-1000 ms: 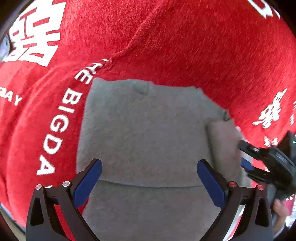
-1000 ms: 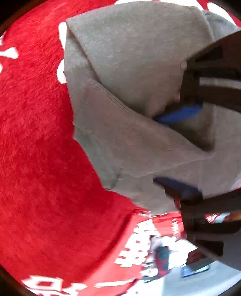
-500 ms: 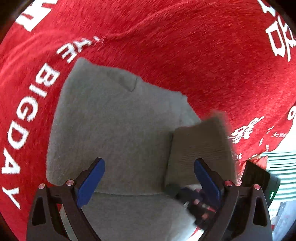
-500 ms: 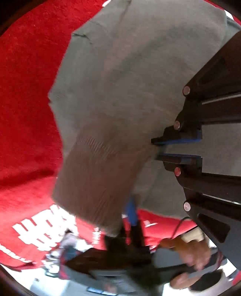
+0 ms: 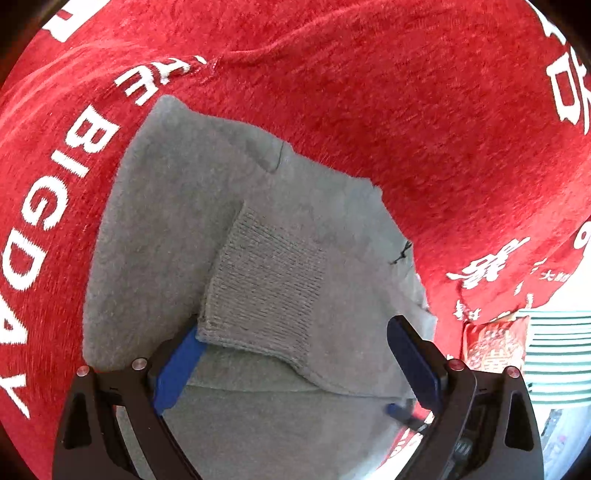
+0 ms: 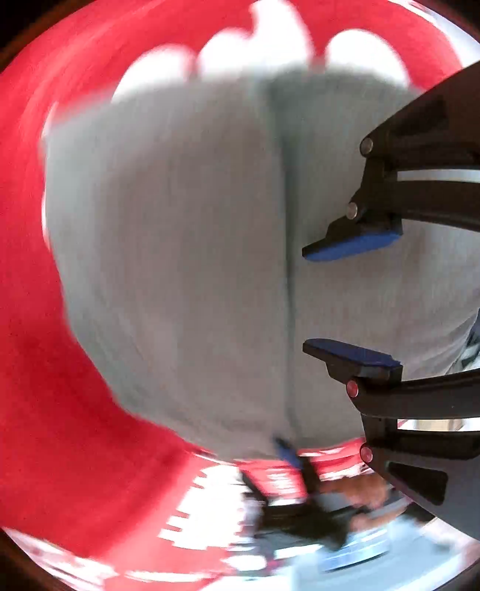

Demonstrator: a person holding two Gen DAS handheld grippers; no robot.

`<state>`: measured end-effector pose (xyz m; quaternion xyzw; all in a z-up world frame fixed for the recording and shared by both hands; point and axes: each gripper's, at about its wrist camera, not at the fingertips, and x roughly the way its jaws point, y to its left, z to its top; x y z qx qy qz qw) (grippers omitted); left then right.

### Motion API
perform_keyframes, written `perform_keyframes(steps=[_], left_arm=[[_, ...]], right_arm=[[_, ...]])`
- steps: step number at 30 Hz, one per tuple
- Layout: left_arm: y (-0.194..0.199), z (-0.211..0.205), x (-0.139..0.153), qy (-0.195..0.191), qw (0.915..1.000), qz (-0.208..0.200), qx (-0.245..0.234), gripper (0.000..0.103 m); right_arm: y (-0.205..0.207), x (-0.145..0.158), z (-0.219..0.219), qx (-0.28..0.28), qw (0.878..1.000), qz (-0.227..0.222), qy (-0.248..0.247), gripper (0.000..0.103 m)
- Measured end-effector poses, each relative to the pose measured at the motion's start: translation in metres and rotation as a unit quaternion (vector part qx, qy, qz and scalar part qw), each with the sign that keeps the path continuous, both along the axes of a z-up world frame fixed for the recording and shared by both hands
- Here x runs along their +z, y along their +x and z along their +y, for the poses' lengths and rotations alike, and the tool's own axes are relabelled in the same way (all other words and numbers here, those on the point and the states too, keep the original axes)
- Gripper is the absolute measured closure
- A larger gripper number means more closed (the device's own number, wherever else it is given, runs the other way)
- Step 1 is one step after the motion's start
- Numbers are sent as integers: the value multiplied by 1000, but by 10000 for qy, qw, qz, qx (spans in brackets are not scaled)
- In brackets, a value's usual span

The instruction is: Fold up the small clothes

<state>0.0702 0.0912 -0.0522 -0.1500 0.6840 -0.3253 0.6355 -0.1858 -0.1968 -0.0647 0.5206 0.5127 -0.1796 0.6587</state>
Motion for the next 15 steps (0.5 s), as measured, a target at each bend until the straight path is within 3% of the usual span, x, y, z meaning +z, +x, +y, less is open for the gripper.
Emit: perform_keyframes(steps=[3, 4, 5, 6, 7, 8, 11, 15], left_arm=[[-3, -3, 3, 109, 9999, -110, -57, 6], [-4, -4, 4, 162, 9997, -146, -65, 9], [-5, -7, 5, 247, 9994, -215, -94, 29], [-6, -10, 5, 335, 9990, -247, -188, 43], [-6, -12, 4, 353, 9988, -207, -262, 66], [-8, -14, 4, 323, 9988, -139, -328, 76], [-20, -18, 12, 365, 9974, -340, -527, 75], [-35, -25, 12, 446, 9958, -422, -678, 76]], right_arm=[[-21, -11, -17, -983, 9944, -247, 282, 56], [-23, -13, -22, -1152, 9921, -347, 343, 66], [-22, -13, -25, -1198, 9913, -428, 335, 97], [-21, -10, -28, -1187, 9912, -509, 295, 97], [-21, -5, -31, -1164, 9908, -654, 228, 97], [-22, -1, -34, -1116, 9906, -775, 184, 97], [-35, 4, -45, -1076, 9901, -905, 21, 97], [-52, -5, -65, -876, 9938, -682, -86, 97]])
